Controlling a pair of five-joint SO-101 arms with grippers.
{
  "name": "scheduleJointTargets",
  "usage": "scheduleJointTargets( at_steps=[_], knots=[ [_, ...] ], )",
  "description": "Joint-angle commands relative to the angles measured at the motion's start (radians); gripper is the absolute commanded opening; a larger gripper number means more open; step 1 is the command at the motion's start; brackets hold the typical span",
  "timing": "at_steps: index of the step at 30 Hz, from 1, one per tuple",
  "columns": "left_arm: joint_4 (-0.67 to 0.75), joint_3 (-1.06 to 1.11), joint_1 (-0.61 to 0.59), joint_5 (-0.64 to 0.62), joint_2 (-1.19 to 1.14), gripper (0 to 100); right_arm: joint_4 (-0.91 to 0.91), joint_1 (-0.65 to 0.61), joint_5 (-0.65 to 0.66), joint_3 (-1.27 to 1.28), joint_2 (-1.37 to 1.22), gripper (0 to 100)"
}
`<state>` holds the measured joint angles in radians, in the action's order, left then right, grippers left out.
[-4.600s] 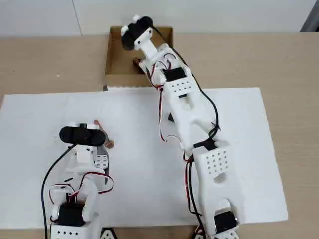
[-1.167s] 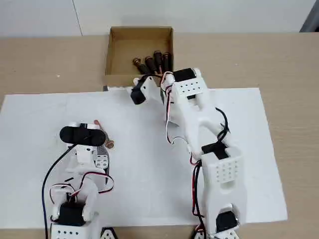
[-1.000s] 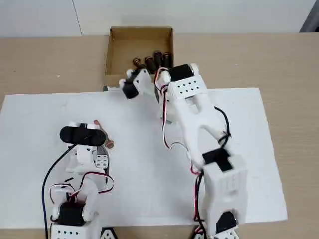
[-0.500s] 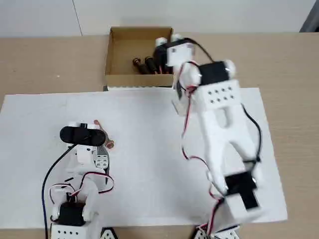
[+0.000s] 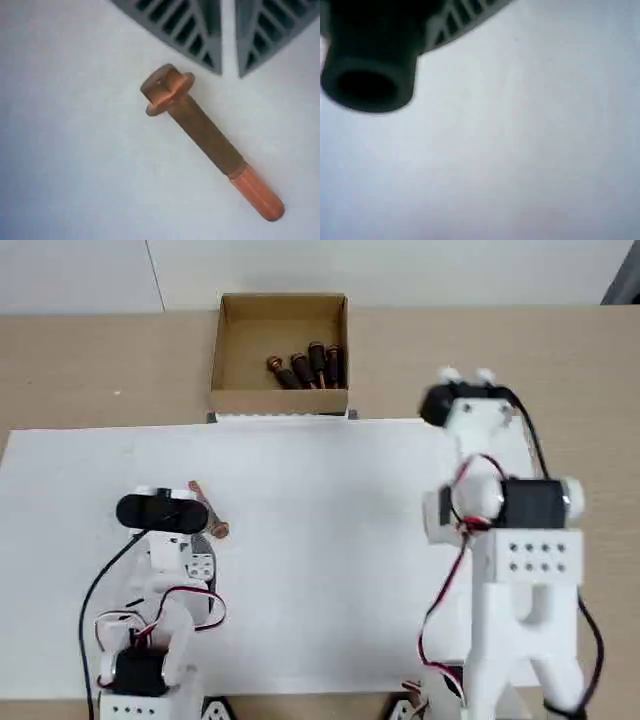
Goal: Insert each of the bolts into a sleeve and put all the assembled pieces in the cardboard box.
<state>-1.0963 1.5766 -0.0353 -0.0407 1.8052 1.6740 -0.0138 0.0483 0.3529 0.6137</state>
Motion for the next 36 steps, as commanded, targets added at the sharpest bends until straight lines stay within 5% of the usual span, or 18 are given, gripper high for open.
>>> scheduleJointTargets(
  at_steps=[1,28,36],
  knots=[
    [-0.035,-0.153,-0.052,0.003,0.003,1,-0.038,0.059,-0.006,0.084,0.064,0.3],
    [-0.261,-1.01,-0.061,-0.002,-1.125,1,-0.048,0.191,-0.008,0.193,0.157,0.3],
    [-0.384,-1.314,-0.043,-0.164,-1.56,1,-0.05,0.189,-0.008,0.193,0.157,0.3]
  ],
)
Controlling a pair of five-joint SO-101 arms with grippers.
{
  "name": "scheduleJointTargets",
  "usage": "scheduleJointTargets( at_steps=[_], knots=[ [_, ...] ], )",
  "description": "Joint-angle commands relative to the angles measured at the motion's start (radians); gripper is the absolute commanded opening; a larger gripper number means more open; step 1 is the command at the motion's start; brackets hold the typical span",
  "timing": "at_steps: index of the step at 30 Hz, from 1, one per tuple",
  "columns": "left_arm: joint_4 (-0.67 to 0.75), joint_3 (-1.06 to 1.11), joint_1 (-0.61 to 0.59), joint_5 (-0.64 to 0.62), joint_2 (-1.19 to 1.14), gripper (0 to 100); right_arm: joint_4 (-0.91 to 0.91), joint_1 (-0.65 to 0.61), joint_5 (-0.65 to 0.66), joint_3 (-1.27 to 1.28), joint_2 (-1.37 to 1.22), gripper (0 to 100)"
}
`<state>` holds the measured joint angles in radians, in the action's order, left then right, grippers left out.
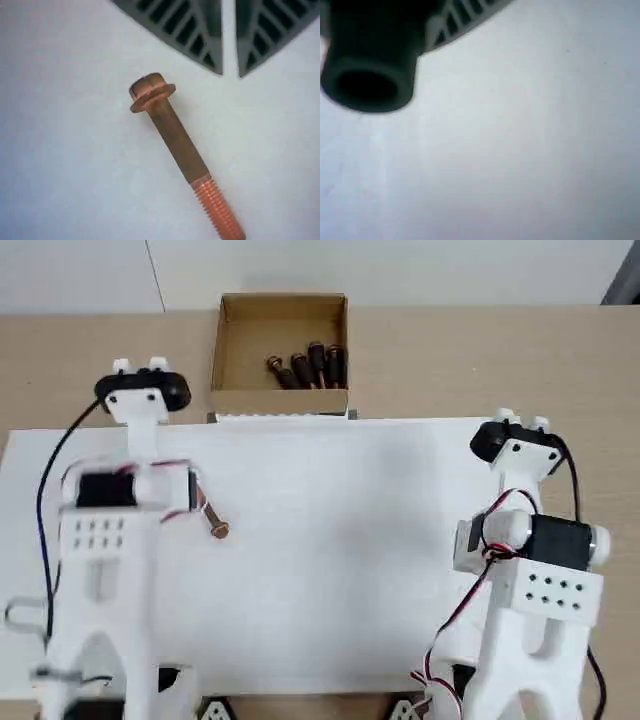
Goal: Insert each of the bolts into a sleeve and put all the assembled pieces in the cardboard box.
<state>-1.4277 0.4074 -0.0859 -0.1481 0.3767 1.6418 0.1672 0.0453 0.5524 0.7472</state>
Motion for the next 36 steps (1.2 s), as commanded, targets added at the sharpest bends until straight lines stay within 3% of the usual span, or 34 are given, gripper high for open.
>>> scheduleJointTargets(
  at_steps=[1,5,9,15,21,36],
  knots=[
    [-0.083,-0.191,0.008,-0.081,-0.186,1,-0.018,0.007,-0.005,-0.006,0.024,0.3],
    [-0.227,-0.354,0.008,-0.17,-0.379,1,-0.019,0.004,-0.009,-0.006,0.024,0.3],
    [-0.318,-0.475,0.008,-0.176,-0.525,1,-0.019,0.004,-0.009,-0.006,0.024,0.3],
    [-0.292,-0.55,0.032,-0.175,-0.563,1,-0.019,0.004,-0.009,-0.005,0.019,0.3],
    [-0.287,-0.544,0.081,-0.227,-0.6,9,-0.068,0.01,-0.011,0.068,0.024,0.3],
    [-0.19,-0.544,0.081,-0.232,-0.775,9,-0.073,0.01,-0.003,0.072,0.024,0.3]
  ],
)
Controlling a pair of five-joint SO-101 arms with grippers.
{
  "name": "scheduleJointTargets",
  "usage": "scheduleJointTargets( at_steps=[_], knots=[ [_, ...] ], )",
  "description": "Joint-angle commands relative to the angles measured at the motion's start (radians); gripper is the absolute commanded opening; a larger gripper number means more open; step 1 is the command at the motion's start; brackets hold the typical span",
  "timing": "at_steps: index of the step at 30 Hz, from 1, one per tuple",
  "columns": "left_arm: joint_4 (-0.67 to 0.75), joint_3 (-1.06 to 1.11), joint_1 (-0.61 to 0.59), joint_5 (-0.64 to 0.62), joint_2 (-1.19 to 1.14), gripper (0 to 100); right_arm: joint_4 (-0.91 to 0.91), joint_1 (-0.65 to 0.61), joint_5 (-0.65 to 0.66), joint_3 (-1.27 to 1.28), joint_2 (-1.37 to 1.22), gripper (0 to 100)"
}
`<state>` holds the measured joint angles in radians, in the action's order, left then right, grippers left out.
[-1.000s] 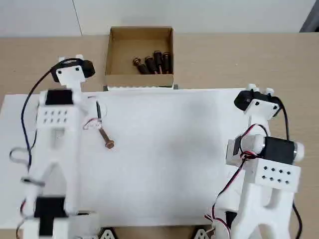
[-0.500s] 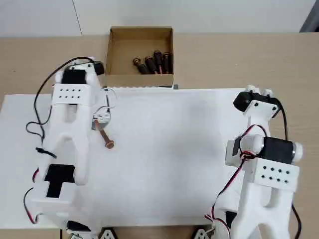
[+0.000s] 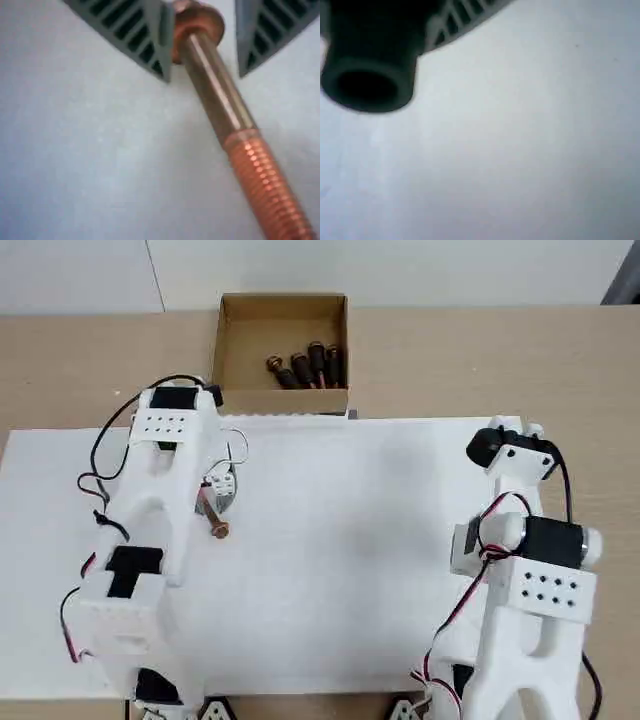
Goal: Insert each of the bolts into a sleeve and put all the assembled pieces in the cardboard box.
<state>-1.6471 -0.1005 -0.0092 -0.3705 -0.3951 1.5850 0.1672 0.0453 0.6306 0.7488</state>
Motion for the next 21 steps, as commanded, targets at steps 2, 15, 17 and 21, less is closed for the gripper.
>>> scheduleJointTargets(
  at_steps=[2,15,17,21],
  knots=[
    [0.04,-0.036,0.002,-0.009,-0.023,9,-0.016,0.01,-0.003,-0.006,0.022,0.3],
    [0.035,-0.044,0.041,-0.009,-0.075,0,-0.019,0.004,-0.003,-0.006,0.022,0.3],
    [-0.008,-0.053,0.075,-0.011,-0.046,0,-0.019,0.004,-0.003,-0.006,0.022,0.3],
    [-0.04,-0.054,0.127,-0.069,0.025,0,-0.019,0.004,-0.003,-0.006,0.022,0.3]
  ],
)
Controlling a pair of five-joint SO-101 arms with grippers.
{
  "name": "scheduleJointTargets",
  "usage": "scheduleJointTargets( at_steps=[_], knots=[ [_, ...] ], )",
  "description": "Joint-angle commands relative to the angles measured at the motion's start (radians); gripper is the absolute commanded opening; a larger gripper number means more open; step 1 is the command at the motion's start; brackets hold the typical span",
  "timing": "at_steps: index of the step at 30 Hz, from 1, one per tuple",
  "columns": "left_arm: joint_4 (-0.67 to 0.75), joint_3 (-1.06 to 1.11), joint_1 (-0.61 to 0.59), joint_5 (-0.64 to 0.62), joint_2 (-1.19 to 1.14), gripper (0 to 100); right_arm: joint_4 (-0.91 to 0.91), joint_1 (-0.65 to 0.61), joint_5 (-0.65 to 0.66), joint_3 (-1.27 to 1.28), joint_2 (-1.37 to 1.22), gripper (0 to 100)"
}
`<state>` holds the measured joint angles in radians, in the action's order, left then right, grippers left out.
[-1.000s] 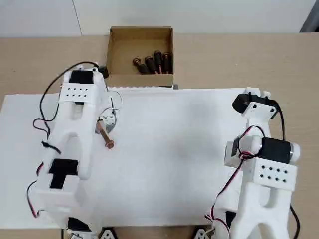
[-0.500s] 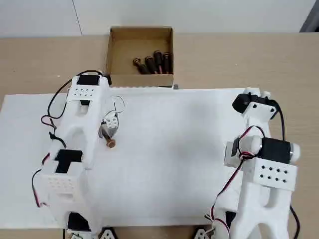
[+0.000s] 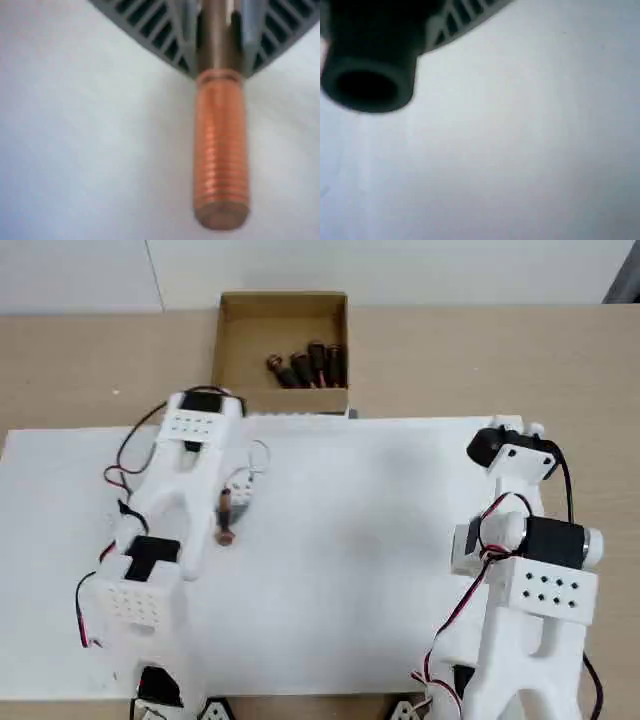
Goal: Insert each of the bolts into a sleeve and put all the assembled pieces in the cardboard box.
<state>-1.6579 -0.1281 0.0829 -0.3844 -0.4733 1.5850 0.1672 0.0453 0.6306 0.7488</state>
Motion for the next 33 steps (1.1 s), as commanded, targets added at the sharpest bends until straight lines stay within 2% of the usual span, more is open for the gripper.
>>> scheduleJointTargets(
  at_steps=[1,9,17,22,28,33],
  knots=[
    [-0.029,-0.027,0.04,-0.089,0.124,0,-0.021,0.004,-0.003,-0.006,0.022,0.3],
    [-0.023,-0.027,0.0,-0.31,0.262,1,-0.021,0.004,-0.003,-0.008,0.022,0.3],
    [-0.009,-0.027,-0.1,-0.855,0.267,1,-0.021,0.004,-0.006,-0.008,0.022,0.3],
    [-0.003,-0.027,-0.15,-1.099,0.267,1,-0.021,0.004,-0.005,-0.006,0.022,0.3],
    [0.064,-0.027,-0.242,-1.264,0.273,1,-0.021,0.004,-0.005,-0.005,0.022,0.3],
    [0.071,-0.022,-0.295,-1.289,0.265,1,-0.019,0.004,-0.003,-0.005,0.022,0.3]
  ],
)
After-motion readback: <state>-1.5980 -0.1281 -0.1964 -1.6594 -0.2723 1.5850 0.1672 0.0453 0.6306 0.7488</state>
